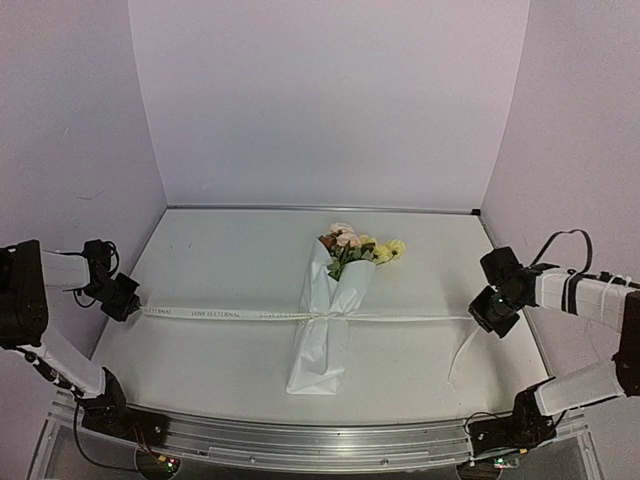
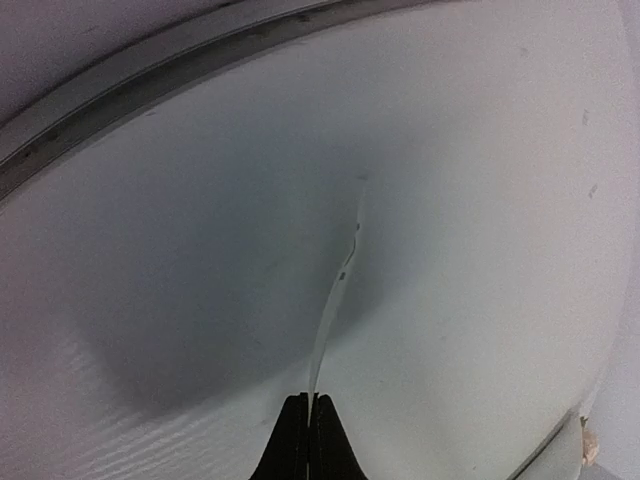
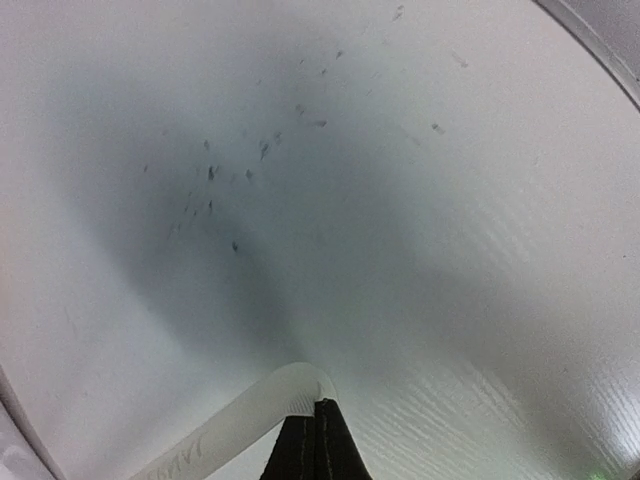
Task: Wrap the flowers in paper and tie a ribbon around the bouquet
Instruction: Tie the ribbon around the folded bouquet.
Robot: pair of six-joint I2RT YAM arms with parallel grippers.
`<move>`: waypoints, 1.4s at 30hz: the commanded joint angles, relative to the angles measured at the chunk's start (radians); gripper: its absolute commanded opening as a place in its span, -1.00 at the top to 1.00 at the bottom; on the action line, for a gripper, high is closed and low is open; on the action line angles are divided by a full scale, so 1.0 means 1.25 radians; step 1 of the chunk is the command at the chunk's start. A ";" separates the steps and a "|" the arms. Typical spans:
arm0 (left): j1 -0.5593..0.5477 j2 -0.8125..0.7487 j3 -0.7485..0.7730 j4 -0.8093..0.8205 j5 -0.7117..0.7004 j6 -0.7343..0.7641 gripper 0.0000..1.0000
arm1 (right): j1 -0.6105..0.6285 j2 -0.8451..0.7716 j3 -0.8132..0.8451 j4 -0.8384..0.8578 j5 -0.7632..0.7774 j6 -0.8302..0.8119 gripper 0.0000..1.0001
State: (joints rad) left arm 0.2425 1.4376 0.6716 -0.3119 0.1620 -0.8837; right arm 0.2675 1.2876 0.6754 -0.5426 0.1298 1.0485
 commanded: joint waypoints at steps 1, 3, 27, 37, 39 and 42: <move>0.115 0.022 -0.001 0.025 -0.004 -0.005 1.00 | -0.141 -0.064 -0.029 -0.002 -0.005 -0.001 1.00; 0.144 0.020 0.013 0.009 -0.019 0.001 1.00 | -0.175 -0.074 -0.020 -0.003 -0.012 -0.012 1.00; -0.074 -0.072 0.126 -0.049 0.051 0.104 -0.60 | -0.062 -0.090 0.070 -0.087 -0.011 -0.073 -0.32; -0.295 -0.153 0.119 -0.041 0.071 -0.046 -0.71 | 0.201 -0.128 0.071 -0.010 -0.035 0.083 -0.49; -0.340 -0.179 0.068 0.021 0.097 -0.119 -0.71 | 0.268 -0.124 0.046 0.056 -0.018 0.137 -0.48; -0.438 -0.201 -0.027 0.154 0.121 -0.283 -0.72 | 0.380 -0.093 0.013 0.157 0.021 0.239 -0.50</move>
State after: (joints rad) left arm -0.1952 1.2372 0.7531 -0.2990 0.2698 -0.9773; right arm 0.6015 1.1319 0.7306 -0.5192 0.0906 1.1644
